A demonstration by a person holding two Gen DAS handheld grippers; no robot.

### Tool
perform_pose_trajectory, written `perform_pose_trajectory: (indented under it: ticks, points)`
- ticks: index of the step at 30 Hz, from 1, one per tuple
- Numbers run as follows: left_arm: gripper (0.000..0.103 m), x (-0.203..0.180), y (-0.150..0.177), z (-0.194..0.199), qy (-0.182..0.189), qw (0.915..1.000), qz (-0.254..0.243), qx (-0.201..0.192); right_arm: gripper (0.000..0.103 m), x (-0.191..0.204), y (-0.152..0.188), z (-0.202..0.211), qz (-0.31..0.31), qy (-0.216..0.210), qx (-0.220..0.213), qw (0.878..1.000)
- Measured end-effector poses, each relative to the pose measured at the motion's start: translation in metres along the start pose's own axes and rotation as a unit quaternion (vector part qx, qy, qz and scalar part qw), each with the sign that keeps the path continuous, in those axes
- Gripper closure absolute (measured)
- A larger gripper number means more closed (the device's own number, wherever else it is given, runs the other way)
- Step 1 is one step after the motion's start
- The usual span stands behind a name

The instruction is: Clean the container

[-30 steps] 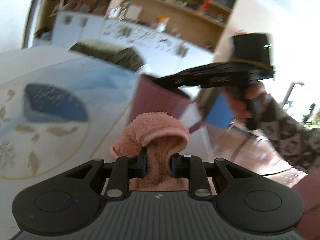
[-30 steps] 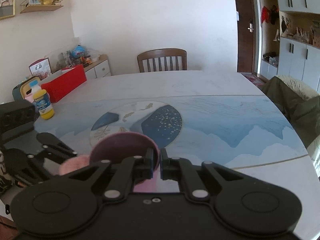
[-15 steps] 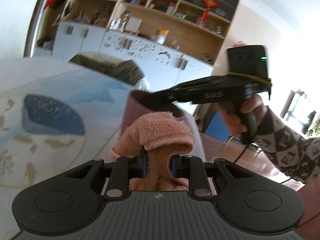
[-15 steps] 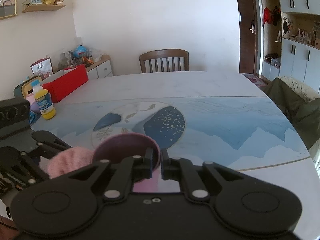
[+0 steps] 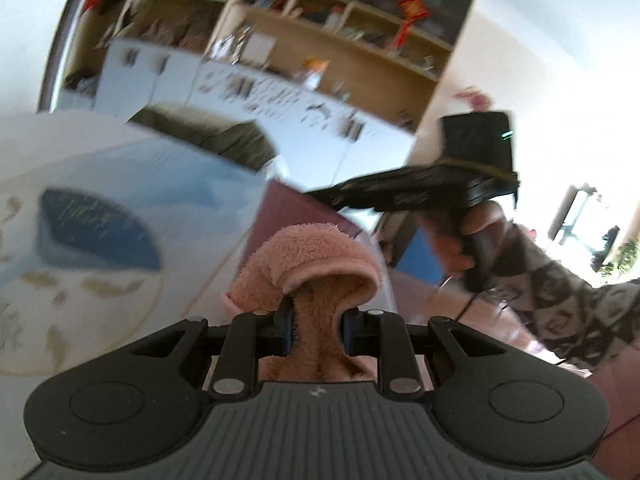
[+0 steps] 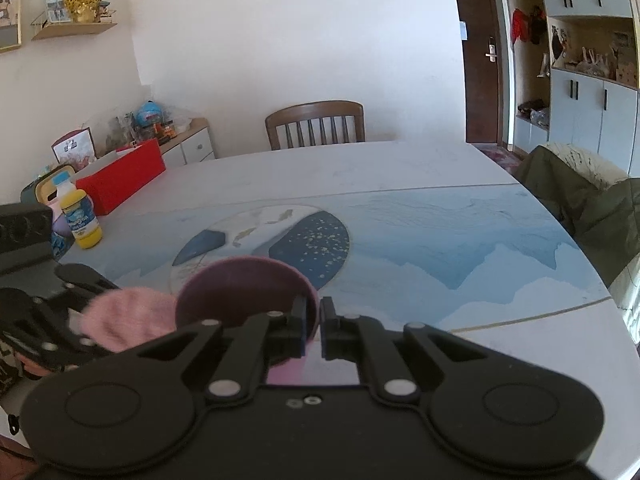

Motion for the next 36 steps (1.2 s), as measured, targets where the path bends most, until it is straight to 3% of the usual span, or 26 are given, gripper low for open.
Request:
perform_pose_trajectory:
  ticks: [8, 17, 21, 28, 32, 36]
  points:
    - [0.081, -0.005, -0.007, -0.02, 0.011, 0.9999, 0.002, 0.013, 0.097, 0.001, 0.003, 0.006, 0.012, -0.013, -0.012, 1.0]
    - [0.081, 0.034, 0.019, -0.037, -0.073, 0.9922, 0.044, 0.091, 0.097, -0.008, 0.008, 0.01, -0.007, -0.022, -0.025, 0.999]
    - [0.081, 0.032, 0.015, -0.029, -0.069, 0.9938, 0.038, 0.079, 0.097, -0.011, 0.009, 0.01, -0.01, -0.016, -0.024, 1.0]
    - [0.081, -0.01, -0.017, -0.003, 0.015, 0.9998, 0.013, -0.004, 0.097, -0.011, 0.009, 0.009, -0.011, -0.015, -0.022, 1.0]
    - [0.081, -0.019, -0.024, -0.015, 0.029, 0.9995, 0.011, -0.011, 0.097, -0.007, 0.008, 0.008, -0.003, -0.016, -0.023, 1.0]
    - [0.081, -0.014, -0.021, -0.024, 0.013, 0.9998, 0.016, 0.003, 0.096, -0.01, 0.007, 0.007, -0.006, -0.008, -0.02, 1.0]
Point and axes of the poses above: each gripper's, at about its wrist camera, not at the fingertips, and z roughly against the way its jaws point, x to its left, y to its underside, the point moved 10 cm from there along -z, roughly the way its jaws point, and after that the axes turned 1 degree about x, right-handed, at the moved point
